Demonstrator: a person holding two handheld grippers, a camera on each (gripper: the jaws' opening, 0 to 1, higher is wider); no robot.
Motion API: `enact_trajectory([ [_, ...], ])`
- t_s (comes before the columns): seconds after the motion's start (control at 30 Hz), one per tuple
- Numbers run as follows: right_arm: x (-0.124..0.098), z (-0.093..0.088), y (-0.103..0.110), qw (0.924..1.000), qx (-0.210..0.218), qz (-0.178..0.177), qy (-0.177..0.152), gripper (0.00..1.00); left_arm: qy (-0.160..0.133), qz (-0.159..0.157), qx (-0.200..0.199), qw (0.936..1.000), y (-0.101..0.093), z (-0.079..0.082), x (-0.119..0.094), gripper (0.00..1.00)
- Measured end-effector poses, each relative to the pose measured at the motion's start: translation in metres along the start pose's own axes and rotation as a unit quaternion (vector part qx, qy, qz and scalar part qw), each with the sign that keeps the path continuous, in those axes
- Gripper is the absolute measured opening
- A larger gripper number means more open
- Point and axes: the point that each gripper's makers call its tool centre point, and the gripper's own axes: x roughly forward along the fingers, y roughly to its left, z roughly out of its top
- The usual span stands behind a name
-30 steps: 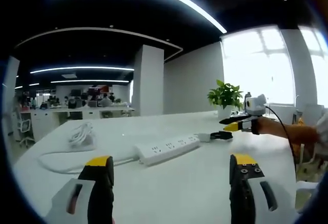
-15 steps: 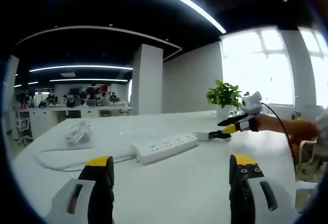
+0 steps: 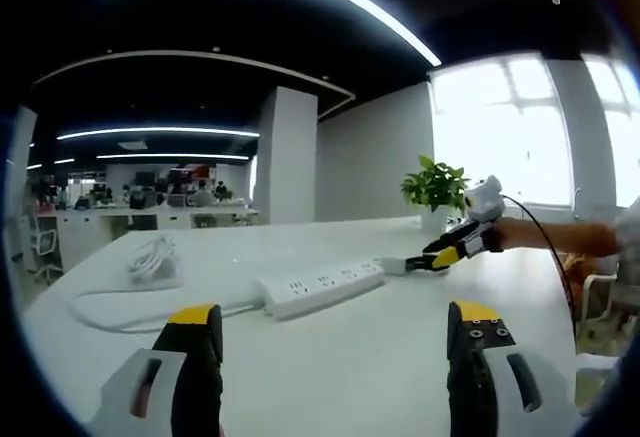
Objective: Straighten the power strip on the desk, plug the charger into it
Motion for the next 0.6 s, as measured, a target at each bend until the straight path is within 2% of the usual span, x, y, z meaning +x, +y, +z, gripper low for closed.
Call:
enact_trajectory([
  [0.27, -0.0010, -0.0016, 0.0009, 0.9993, -0.015, 0.009, 0.032, 0.51, 0.000, -0.003, -0.003, 1.0000, -0.0007, -0.0015, 0.0003, 0.95],
  [0.37, -0.0009, -0.0053, 0.0018, 0.9979, -0.029, 0.013, 0.056, 0.52, 0.000, -0.005, -0.002, 1.0000, -0.0018, -0.0012, 0.0005, 0.95],
  [0.6, 0.0001, -0.0039, 0.0059, 0.9950, -0.042, 0.026, 0.086, 0.50, -0.001, -0.006, -0.002, 1.0000, -0.0033, -0.0004, 0.0014, 0.95],
])
